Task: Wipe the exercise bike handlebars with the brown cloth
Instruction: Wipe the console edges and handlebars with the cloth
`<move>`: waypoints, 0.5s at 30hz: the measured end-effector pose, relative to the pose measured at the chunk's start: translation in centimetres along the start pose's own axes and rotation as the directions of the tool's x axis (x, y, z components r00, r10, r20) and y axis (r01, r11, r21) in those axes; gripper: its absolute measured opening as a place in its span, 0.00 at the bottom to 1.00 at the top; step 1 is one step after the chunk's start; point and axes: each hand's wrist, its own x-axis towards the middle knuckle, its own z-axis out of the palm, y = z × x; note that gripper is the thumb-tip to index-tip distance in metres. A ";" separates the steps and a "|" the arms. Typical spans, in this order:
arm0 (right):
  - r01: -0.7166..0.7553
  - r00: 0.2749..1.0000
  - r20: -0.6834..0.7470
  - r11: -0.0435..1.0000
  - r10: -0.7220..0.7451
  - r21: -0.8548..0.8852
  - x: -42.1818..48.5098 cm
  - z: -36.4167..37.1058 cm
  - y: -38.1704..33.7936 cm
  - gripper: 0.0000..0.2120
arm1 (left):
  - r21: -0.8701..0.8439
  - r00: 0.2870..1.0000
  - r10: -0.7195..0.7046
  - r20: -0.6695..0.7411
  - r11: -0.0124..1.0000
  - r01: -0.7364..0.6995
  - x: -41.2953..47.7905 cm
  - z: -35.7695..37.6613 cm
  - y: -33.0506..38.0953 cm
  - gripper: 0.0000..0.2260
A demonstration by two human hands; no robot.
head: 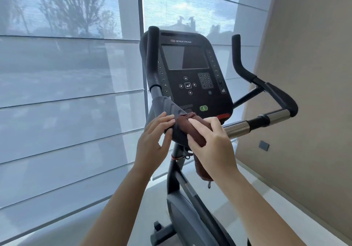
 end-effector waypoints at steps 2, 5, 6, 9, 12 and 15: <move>0.017 1.000 0.001 0.999 -0.017 -0.031 -1.1 -0.5 0.2 0.17 | -0.007 1.000 0.010 -0.003 1.000 -0.010 -0.1 0.1 0.0 0.12; 0.012 1.000 0.024 1.000 -0.012 0.013 -2.2 -1.4 0.5 0.18 | -0.004 0.998 0.055 -0.009 0.998 -0.055 0.0 0.1 -0.5 0.11; 0.012 1.000 0.023 0.999 -0.013 0.041 -2.1 -1.8 0.7 0.18 | 0.001 0.998 0.069 -0.012 0.998 -0.069 0.0 0.2 -0.7 0.11; -0.004 0.999 -0.044 0.996 0.008 0.085 0.5 -2.1 0.4 0.17 | 0.023 0.992 0.115 -0.043 0.993 -0.115 0.3 0.5 -1.4 0.10; -0.042 0.994 -0.099 0.999 0.043 0.016 3.7 -0.8 -0.8 0.16 | 0.039 0.988 0.129 -0.084 0.991 -0.126 0.4 1.3 -1.5 0.11; -0.099 0.994 0.033 0.982 0.106 -0.159 4.4 1.1 -1.3 0.16 | 0.034 0.982 0.138 -0.131 0.990 -0.135 0.2 2.0 -1.9 0.12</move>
